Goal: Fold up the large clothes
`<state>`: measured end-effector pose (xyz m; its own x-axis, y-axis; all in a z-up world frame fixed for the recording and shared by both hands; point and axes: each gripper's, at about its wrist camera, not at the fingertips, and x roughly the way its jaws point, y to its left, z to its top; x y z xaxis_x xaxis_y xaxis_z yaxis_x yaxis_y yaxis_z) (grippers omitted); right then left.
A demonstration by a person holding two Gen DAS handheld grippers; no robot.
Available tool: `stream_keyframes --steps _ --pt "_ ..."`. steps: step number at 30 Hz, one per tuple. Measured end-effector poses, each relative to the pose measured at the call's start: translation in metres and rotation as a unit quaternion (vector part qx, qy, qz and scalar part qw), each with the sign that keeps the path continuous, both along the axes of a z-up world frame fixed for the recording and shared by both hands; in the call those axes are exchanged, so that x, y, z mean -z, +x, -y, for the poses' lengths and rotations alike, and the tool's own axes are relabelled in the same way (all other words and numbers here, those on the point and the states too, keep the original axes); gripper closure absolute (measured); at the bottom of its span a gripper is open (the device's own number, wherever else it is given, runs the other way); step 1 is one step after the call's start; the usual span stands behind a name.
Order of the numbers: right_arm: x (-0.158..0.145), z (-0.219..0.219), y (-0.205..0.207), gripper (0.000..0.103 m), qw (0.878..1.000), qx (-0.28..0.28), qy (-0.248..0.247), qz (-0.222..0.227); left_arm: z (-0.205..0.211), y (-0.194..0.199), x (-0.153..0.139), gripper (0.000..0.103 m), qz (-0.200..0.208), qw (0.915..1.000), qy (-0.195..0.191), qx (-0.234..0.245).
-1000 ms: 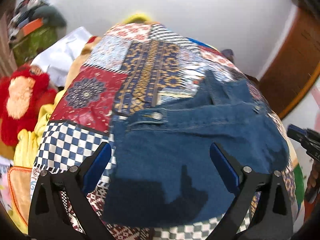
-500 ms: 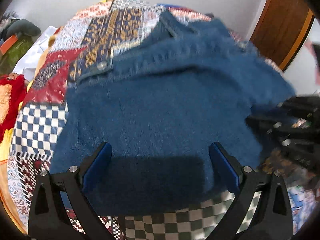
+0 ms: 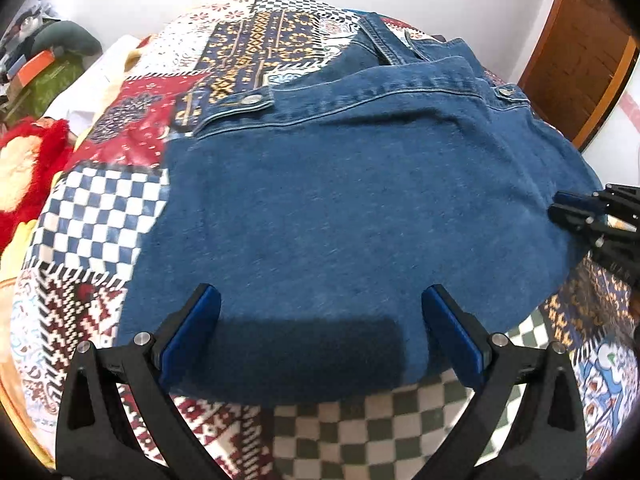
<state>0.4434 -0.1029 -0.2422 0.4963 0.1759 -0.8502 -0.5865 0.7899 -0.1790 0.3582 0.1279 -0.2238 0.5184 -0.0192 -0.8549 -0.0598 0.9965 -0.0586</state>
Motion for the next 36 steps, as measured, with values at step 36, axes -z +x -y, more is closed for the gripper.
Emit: stream_keyframes --steps 36 --pt "-0.070 0.108 -0.021 0.090 0.985 0.154 0.061 0.040 -0.066 -0.075 -0.025 0.000 0.018 0.9728 -0.156 -0.170"
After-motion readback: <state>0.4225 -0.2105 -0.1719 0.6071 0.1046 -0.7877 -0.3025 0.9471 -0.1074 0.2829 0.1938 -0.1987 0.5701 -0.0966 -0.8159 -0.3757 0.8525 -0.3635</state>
